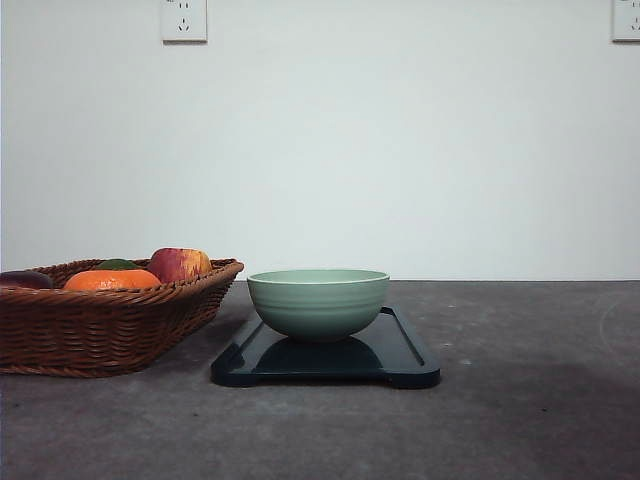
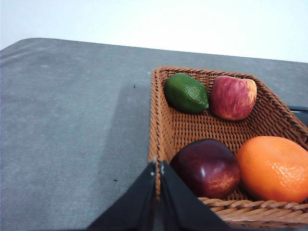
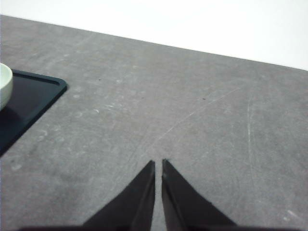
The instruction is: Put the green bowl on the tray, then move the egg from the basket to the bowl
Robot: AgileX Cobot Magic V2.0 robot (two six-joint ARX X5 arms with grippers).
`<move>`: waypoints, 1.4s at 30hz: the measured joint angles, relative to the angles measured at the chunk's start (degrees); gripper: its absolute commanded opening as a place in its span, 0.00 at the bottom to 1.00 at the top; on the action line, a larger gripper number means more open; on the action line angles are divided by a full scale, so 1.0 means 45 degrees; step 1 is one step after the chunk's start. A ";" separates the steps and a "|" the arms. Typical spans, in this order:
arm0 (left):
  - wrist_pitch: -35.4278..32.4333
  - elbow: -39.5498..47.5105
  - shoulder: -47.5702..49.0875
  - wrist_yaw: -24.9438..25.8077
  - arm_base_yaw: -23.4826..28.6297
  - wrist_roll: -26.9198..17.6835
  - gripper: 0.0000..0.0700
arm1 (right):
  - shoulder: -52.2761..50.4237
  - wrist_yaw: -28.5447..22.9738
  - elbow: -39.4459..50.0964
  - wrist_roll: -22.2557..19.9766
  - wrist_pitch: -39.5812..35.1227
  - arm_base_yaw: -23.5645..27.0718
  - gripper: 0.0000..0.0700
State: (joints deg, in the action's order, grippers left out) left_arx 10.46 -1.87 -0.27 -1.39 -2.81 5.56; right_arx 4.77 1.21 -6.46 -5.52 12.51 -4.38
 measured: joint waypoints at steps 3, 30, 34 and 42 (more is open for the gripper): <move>0.0000 0.0000 0.0000 0.0000 0.0000 0.0000 0.00 | -0.0860 0.0005 0.0602 0.0000 -0.0029 0.0118 0.02; 0.0000 0.0000 0.0000 0.0000 0.0000 0.0000 0.00 | -0.1004 0.0049 0.1229 0.0092 -0.1329 0.0164 0.02; 0.0000 0.0000 0.0000 0.0000 0.0000 0.0000 0.00 | -0.1004 0.0049 0.1229 0.0092 -0.1329 0.0164 0.02; 0.0000 0.0000 0.0000 0.0000 0.0000 0.0000 0.00 | -0.1004 0.0049 0.1229 0.0092 -0.1329 0.0164 0.02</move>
State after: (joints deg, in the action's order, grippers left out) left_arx 10.46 -1.87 -0.27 -1.39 -2.81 5.56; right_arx 0.25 1.43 -0.93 -5.10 6.52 -3.64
